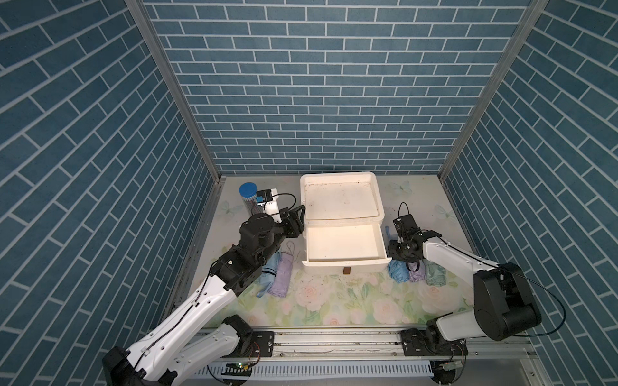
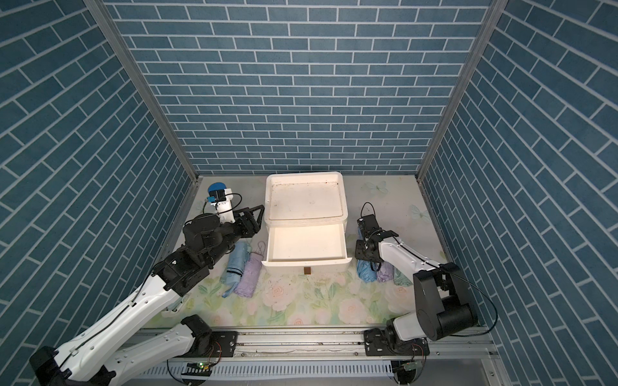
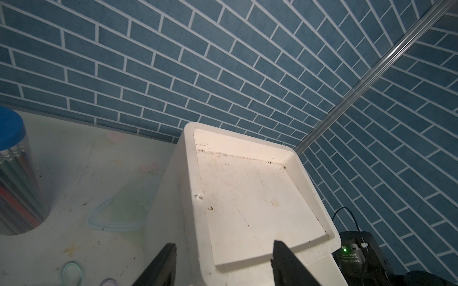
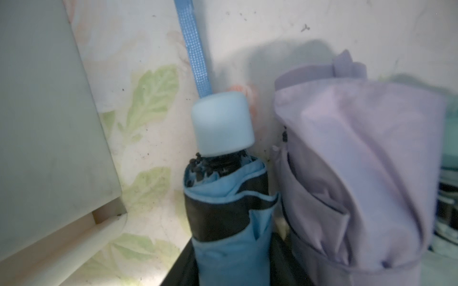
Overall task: Place the umbrella in the drawer by color
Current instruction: Pick up the umbrella from the center of the board.
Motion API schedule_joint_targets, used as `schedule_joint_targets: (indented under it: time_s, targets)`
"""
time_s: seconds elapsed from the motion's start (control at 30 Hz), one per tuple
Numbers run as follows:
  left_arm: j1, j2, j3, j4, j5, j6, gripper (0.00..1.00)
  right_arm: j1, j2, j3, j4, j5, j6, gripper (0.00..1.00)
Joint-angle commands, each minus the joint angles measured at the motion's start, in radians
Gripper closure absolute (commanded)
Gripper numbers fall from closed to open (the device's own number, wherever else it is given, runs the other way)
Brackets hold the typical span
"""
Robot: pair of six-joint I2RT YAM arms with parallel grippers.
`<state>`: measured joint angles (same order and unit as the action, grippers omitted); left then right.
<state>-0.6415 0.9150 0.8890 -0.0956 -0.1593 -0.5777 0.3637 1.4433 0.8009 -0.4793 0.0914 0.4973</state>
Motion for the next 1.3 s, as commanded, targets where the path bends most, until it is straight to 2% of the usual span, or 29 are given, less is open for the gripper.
schedule_joint_targets:
  time_s: [0.0,0.17,0.3,0.4,0.5,0.6,0.67,0.77,0.87,0.97,1.03,1.27]
  targets:
    - [0.003,-0.010,-0.012,0.006,0.005,-0.004,0.35,0.008,-0.009,-0.017,0.014,0.016,-0.001,0.69]
    - [0.002,-0.007,0.009,0.004,0.009,0.003,0.34,0.010,-0.118,0.029,-0.023,0.057,0.004,1.00]
    - [0.003,0.000,0.049,-0.010,0.001,0.020,0.32,0.012,-0.215,0.102,-0.061,0.094,0.002,1.00]
    - [0.003,0.000,0.083,-0.007,0.002,0.044,0.29,0.022,-0.294,0.197,-0.095,0.193,0.003,1.00]
    - [0.003,0.006,0.125,0.005,0.056,0.061,0.25,0.035,-0.375,0.303,-0.074,0.208,-0.016,1.00]
    - [0.003,0.014,0.137,0.072,0.203,0.070,0.22,0.083,-0.434,0.373,0.032,0.111,-0.055,1.00]
    - [0.003,0.030,0.136,0.137,0.341,0.063,0.21,0.132,-0.456,0.383,0.140,0.002,-0.053,1.00]
    - [0.003,0.057,0.126,0.241,0.530,0.034,0.21,0.194,-0.448,0.363,0.311,-0.198,0.012,1.00]
    - [0.003,0.086,0.112,0.317,0.647,0.010,0.20,0.271,-0.458,0.253,0.599,-0.351,0.129,1.00]
    - [0.003,0.118,0.111,0.347,0.720,0.001,0.20,0.325,-0.444,0.173,0.838,-0.428,0.245,1.00]
    - [0.002,0.129,0.095,0.365,0.743,-0.002,0.19,0.363,-0.423,0.159,0.917,-0.443,0.273,1.00]
    - [0.001,0.126,0.062,0.358,0.730,0.009,0.18,0.433,-0.405,0.136,1.028,-0.420,0.297,1.00]
